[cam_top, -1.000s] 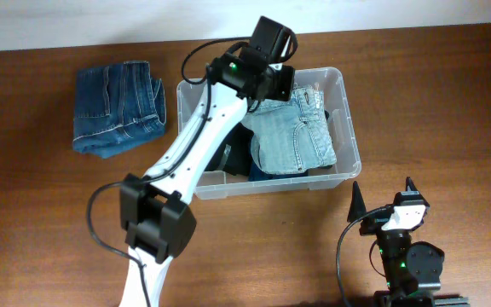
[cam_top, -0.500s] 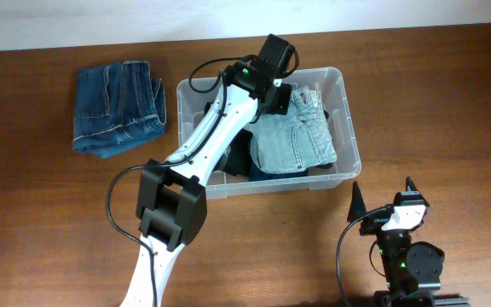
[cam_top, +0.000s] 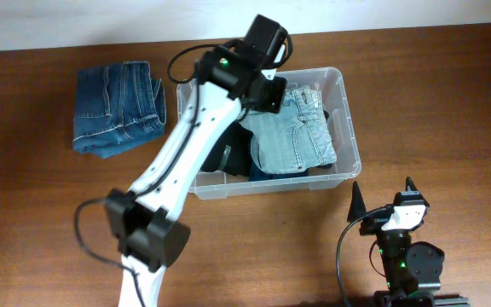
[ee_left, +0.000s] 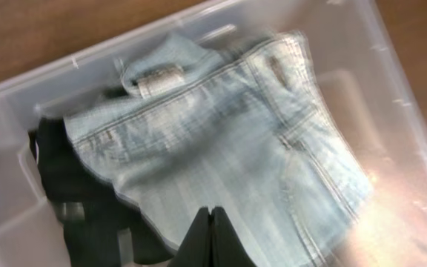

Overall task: Pack container
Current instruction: 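Lower the light grey jeans onto the garments and open the left gripper, then move the left gripper over to the dark blue jeans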

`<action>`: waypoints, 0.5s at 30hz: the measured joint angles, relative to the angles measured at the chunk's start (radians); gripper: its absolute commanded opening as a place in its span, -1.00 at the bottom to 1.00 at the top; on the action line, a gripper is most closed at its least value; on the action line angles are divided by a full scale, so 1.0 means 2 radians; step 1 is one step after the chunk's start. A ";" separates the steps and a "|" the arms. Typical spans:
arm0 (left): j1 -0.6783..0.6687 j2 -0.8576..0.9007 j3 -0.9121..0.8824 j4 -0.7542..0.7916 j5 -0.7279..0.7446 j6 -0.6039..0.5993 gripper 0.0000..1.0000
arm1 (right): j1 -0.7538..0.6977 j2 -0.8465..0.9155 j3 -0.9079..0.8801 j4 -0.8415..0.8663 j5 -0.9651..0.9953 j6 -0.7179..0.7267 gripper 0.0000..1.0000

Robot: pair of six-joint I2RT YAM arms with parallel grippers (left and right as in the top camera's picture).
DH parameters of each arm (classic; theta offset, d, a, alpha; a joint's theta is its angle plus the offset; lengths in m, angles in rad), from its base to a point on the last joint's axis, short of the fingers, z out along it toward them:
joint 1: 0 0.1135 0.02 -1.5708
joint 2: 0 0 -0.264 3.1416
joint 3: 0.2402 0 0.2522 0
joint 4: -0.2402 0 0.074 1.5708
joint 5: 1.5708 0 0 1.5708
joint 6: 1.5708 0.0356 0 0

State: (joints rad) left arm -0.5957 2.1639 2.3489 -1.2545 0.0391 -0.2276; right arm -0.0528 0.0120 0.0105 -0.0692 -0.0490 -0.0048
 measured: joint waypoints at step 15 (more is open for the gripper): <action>-0.035 -0.017 -0.182 0.034 0.035 -0.026 -0.98 | 0.000 0.000 0.000 0.000 0.000 0.000 0.97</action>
State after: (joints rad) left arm -0.6666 2.1300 1.9850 -1.1870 0.1093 -0.2790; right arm -0.0528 0.0120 0.0105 -0.0692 -0.0494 -0.0040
